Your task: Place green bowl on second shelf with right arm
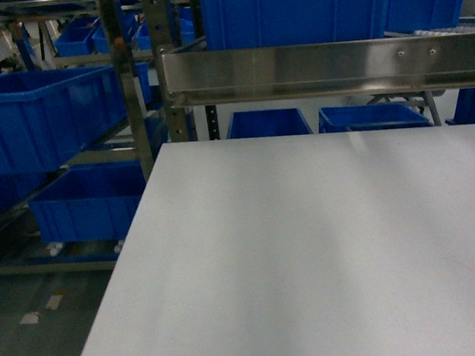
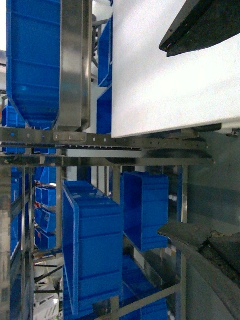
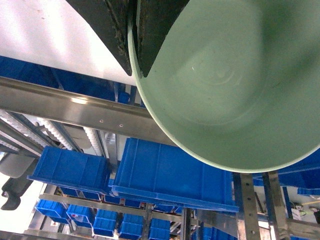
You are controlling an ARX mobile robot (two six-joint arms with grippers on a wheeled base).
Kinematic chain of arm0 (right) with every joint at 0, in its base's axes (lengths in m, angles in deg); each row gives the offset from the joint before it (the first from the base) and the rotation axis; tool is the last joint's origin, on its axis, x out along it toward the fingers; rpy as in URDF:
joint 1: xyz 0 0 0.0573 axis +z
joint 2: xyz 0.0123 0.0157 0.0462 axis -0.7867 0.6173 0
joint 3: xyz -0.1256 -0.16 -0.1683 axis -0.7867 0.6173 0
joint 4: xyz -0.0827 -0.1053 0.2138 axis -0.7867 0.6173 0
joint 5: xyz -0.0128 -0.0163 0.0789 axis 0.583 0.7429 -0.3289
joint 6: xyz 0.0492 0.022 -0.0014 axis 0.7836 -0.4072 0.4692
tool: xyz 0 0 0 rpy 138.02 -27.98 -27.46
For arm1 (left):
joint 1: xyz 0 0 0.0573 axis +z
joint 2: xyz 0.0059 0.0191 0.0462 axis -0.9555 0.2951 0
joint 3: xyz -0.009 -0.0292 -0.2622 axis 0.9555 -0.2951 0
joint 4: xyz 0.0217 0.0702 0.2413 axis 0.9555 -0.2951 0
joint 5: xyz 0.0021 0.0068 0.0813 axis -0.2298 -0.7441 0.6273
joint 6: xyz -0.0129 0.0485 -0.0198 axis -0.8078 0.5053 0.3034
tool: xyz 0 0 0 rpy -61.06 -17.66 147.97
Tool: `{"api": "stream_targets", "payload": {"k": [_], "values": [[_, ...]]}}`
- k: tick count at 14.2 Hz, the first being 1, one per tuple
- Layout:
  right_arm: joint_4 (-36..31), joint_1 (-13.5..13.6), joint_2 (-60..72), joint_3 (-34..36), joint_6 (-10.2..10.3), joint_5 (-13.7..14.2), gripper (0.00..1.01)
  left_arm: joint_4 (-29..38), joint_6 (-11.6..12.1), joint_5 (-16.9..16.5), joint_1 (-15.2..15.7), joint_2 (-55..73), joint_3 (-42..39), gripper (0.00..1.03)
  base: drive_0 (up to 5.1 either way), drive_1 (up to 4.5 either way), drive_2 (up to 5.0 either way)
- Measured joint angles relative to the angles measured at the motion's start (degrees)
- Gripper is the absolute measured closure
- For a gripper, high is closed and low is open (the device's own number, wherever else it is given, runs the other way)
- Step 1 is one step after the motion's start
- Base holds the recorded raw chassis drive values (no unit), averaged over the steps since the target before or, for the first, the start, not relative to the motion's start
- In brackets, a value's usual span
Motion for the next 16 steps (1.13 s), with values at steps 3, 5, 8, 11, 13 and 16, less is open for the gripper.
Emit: {"api": "stream_targets", "payload": {"k": [3,5,8,11,13,16], "values": [[0.0,0.0,0.0,0.0,0.0,0.0,0.99,-0.1,0.0,0.0,0.0,0.0,0.0,0.05,-5.1,2.35,2.3],[0.1,0.0,0.0,0.0,0.0,0.0,0.99,0.0,0.0,0.0,0.0,0.0,0.0,0.05,-5.1,2.35,2.3],[0.2,0.0,0.0,0.0,0.0,0.0,0.99,0.0,0.0,0.0,0.0,0.0,0.0,0.05,-5.1,2.35,2.4],[0.2,0.0,0.0,0.0,0.0,0.0,0.99,0.1,0.0,-0.1,0.0,0.0,0.0,0.05,-5.0,2.48,2.5],[-0.1,0.0,0.0,0.0,0.0,0.0,0.99,0.0,0.0,0.0,0.0,0.0,0.0,0.05,-5.0,2.45,2.5],[0.1,0.0,0.0,0.0,0.0,0.0,0.99,0.0,0.0,0.0,0.0,0.0,0.0,0.05,-5.1,2.3,2.3]]}}
